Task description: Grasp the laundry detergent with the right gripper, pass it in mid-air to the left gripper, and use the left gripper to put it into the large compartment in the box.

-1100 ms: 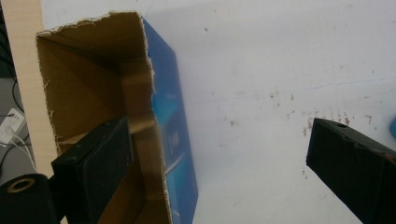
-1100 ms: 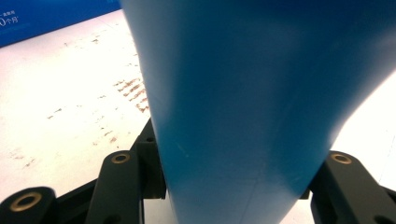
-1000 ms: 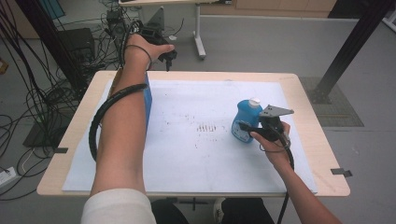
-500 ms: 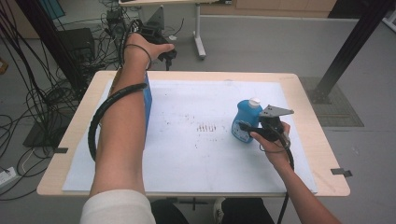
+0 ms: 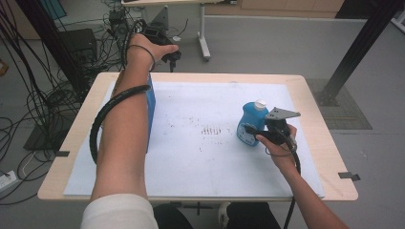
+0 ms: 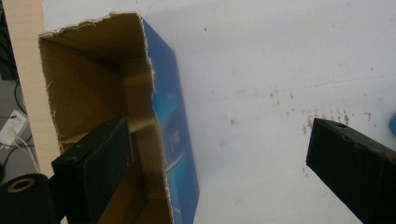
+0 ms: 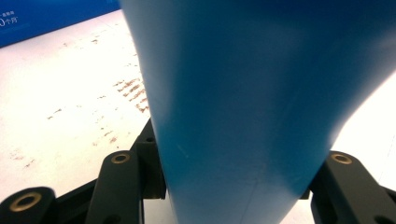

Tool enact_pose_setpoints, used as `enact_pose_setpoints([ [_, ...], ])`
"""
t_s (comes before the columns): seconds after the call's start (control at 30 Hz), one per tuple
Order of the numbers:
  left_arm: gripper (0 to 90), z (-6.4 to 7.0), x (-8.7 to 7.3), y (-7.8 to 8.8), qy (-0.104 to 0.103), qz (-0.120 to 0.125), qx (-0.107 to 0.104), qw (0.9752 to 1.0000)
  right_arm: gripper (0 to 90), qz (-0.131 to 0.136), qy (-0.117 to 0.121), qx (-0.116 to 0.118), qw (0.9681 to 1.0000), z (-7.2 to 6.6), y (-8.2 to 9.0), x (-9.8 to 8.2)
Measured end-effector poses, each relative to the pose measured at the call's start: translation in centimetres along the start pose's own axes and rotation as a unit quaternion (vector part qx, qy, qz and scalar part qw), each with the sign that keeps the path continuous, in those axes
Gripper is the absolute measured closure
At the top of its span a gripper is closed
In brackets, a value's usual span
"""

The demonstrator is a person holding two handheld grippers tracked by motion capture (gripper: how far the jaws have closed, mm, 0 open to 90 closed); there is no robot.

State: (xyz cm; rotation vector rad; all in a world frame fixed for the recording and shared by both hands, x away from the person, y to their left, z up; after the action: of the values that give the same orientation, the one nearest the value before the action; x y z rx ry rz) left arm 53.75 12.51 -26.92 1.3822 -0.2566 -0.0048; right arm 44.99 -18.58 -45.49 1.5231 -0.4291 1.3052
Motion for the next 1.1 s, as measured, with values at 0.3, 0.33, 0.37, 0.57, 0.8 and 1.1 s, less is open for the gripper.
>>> enact_pose_setpoints([
  [0.3,7.6,0.0,0.0,0.1,-0.003,-0.001,-0.001,1.0000,46.8,-0.003,0.000,0.001,1.0000,0.0,0.0,0.0],
  [0.33,7.7,0.0,0.0,0.1,-0.004,0.000,-0.002,1.0000,46.7,-0.007,0.000,0.003,1.0000,0.0,0.0,0.1],
  [0.37,7.7,0.0,0.0,0.2,-0.006,-0.001,-0.002,1.0000,46.7,-0.007,0.000,0.003,1.0000,0.0,0.0,0.1],
  [0.57,7.7,0.0,0.0,0.7,-0.010,0.004,-0.004,0.9999,46.6,-0.012,-0.001,0.010,0.9999,0.1,0.5,1.0],
  [0.8,7.8,-0.2,0.0,1.9,-0.026,0.011,-0.012,0.9995,46.3,-0.027,0.005,0.022,0.9994,-0.2,0.6,3.8],
  [1.1,7.9,-0.3,0.2,3.4,-0.066,0.011,-0.025,0.9975,46.0,-0.037,0.014,0.060,0.9974,-2.0,0.0,8.8],
])
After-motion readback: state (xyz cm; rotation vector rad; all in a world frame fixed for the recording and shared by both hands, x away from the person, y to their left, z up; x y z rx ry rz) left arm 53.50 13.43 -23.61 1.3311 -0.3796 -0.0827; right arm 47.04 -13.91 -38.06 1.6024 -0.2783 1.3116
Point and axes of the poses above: each handheld gripper's, and its own axes: y roughly backward along the jaws, x roughly out of its top, z roughly to its right, the point moved 10 cm from there along -y, roughly forward along the jaws, and after that the axes turned 15 degrees about -x, right-handed, at the moved point
